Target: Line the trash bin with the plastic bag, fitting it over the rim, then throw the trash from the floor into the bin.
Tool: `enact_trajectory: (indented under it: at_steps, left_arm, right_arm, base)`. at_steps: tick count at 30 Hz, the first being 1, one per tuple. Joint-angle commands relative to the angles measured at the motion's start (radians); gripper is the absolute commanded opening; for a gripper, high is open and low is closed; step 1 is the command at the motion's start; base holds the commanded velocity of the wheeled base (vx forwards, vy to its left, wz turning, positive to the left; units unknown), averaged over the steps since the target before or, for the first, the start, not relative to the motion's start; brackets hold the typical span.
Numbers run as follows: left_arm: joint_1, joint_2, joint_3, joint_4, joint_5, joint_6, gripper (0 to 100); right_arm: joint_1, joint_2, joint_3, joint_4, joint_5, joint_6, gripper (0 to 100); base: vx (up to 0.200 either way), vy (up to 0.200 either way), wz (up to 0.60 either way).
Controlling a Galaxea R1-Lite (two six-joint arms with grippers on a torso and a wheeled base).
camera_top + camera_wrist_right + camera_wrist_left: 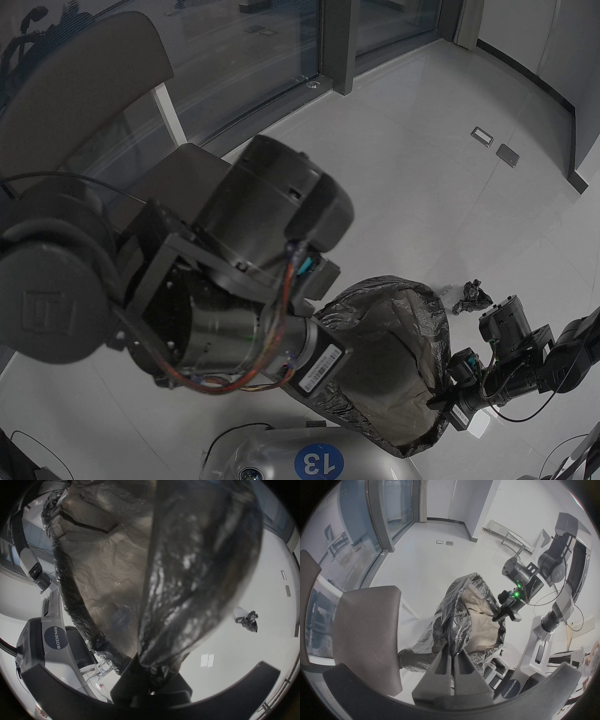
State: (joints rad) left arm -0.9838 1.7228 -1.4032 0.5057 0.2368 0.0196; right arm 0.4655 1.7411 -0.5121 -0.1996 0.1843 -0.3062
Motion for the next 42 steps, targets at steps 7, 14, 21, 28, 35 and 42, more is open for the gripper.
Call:
enact_trajectory:
  at_steps: [7, 14, 21, 28, 35, 42]
  left_arm:
    - [0.01, 0.239, -0.166, -0.03, -0.116, -0.017, 0]
    - [0.065, 0.4, -0.23, -0.197, -0.179, -0.023, 0]
    - [0.103, 0.532, -0.303, -0.279, -0.255, -0.066, 0]
    - [0.091, 0.66, -0.464, -0.291, -0.3, -0.178, 0]
    - [0.073, 0.781, -0.597, -0.286, -0.315, -0.262, 0]
    - [0.06, 0.87, -0.597, -0.276, -0.33, -0.408, 0]
  right_arm:
    - [-0.113, 0.034, 0.072, 0.002, -0.006, -0.007, 0]
    - [-0.208, 0.035, 0.09, -0.003, -0.012, -0.011, 0]
    - [-0.251, 0.018, 0.113, -0.012, -0.031, -0.01, 0]
    - [-0.289, -0.025, 0.204, -0.121, -0.051, -0.011, 0]
    - [-0.347, -0.072, 0.268, -0.175, -0.054, -0.011, 0]
    - [-0.37, -0.132, 0.287, -0.175, -0.075, -0.01, 0]
  base:
    - [0.0, 0.0, 0.0]
    - [0.0, 0.0, 0.0]
    - [0.0, 0.0, 0.0]
    - [0.0, 0.0, 0.0]
    - [0.0, 0.0, 0.0]
    - [0.0, 0.0, 0.0]
